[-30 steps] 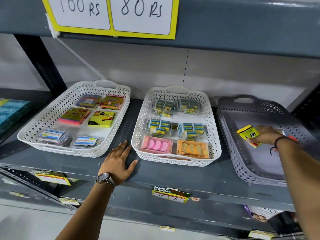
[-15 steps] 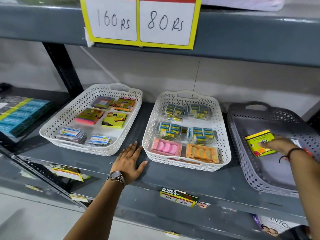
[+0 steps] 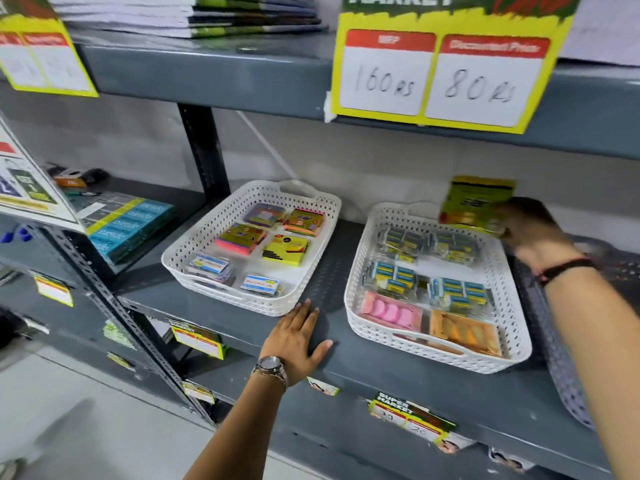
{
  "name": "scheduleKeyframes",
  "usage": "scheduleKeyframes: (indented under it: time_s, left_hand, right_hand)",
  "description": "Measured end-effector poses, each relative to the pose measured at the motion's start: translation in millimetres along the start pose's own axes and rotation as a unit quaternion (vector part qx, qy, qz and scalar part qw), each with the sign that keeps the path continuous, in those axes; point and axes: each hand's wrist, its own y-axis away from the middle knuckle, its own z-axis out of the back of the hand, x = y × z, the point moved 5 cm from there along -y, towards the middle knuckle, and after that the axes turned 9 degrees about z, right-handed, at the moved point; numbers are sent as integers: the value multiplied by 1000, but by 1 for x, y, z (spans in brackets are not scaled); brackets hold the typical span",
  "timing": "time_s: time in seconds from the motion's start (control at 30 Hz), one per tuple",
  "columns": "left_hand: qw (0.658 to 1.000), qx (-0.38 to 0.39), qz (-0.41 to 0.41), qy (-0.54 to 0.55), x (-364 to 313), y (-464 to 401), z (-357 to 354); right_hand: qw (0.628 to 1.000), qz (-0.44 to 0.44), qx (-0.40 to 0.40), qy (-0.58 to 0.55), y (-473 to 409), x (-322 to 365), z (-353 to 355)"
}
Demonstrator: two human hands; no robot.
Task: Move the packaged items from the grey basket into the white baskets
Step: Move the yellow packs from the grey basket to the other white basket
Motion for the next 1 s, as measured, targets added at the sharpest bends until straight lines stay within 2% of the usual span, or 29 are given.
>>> scheduleKeyframes:
  time_s: [0.27,0.37,0.43,0.63,0.77,0.9,1.0]
  left_hand:
    - [999,-25,-27,1,4,-2,-8]
    - [999,-16,-47,-4,2,-4,-10]
    - [998,-10,-60,-10,2,-6,-9]
    - [997,-7,-75,-16,1,-9,-7]
    - [997,-21,-73,3,2,-8,-8]
    - [997,-24,-73,15,3,-7,-7]
    - [997,-25,-73,24,2,-6,-6]
  right_hand:
    - [980,-57,168,-91,20,15,-206]
    - [974,-75,211,-16,21,4,-253]
    - [972,-63,223,49,19,1,-273]
    - [966,-62,214,130,17,-5,-308]
    - [950,-79,252,165,16,-11,-319]
    - [927,-5,294,235,24,-2,-320]
    - [919,0,302,253,21,-6,-323]
